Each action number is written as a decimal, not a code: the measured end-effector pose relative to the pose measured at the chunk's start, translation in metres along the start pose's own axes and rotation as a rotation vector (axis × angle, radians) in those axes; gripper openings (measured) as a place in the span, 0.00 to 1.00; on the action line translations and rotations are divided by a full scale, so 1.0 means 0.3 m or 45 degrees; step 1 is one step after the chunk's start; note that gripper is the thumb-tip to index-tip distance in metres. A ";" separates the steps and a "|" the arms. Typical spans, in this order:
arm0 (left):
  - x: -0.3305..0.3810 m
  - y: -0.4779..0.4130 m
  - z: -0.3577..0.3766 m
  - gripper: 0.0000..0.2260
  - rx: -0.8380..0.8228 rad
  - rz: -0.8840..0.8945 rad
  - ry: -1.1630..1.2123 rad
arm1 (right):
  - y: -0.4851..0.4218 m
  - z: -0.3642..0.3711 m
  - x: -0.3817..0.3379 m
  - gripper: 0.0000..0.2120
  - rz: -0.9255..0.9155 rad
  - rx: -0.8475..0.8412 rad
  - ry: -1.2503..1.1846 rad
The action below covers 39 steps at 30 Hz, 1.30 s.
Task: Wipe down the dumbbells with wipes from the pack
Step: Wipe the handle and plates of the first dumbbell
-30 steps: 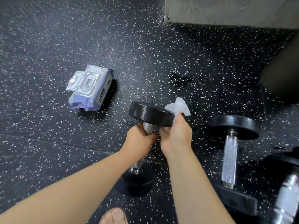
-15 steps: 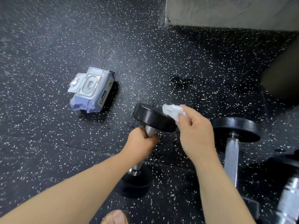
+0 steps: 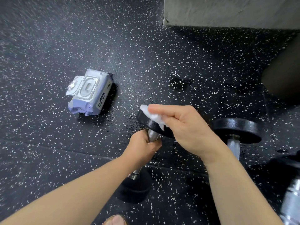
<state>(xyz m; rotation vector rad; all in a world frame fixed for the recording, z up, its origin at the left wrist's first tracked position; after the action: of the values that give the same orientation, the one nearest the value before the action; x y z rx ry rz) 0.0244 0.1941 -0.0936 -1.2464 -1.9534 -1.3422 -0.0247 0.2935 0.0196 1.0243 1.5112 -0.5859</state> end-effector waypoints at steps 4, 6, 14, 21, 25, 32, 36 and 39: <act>0.003 0.004 -0.015 0.08 0.020 0.000 -0.019 | -0.100 0.017 0.016 0.17 0.116 -0.129 0.056; -0.004 0.007 -0.015 0.10 0.022 0.001 -0.004 | -0.137 0.027 0.044 0.14 0.172 -0.188 0.013; 0.004 0.012 0.018 0.12 -0.004 0.020 0.015 | -0.166 -0.049 0.200 0.11 0.320 -0.125 0.259; 0.005 0.012 0.026 0.11 -0.035 0.018 0.013 | -0.094 -0.075 0.169 0.06 0.342 0.023 -0.010; 0.008 0.016 0.024 0.14 -0.039 0.019 0.025 | -0.071 -0.083 0.175 0.05 0.290 0.057 -0.131; 0.017 0.019 0.055 0.11 -0.067 -0.009 0.016 | 0.027 -0.179 0.183 0.06 0.287 0.300 0.167; 0.021 0.026 0.074 0.15 -0.101 0.018 0.002 | 0.079 -0.161 0.107 0.04 0.160 0.313 0.015; 0.033 0.033 0.067 0.17 -0.100 0.065 -0.045 | 0.020 -0.105 0.017 0.05 -0.012 0.222 0.034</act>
<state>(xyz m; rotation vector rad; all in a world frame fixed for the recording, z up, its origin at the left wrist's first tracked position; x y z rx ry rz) 0.0304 0.2176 -0.0895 -1.3564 -1.8955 -1.3927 -0.0359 0.3238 0.0224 1.1630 1.5090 -0.7233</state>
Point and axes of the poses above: each hand's wrist, its own y-axis away from the middle knuckle, its own z-axis out of the palm, x = y × z, the point moved 10 cm from there along -y, towards the middle knuckle
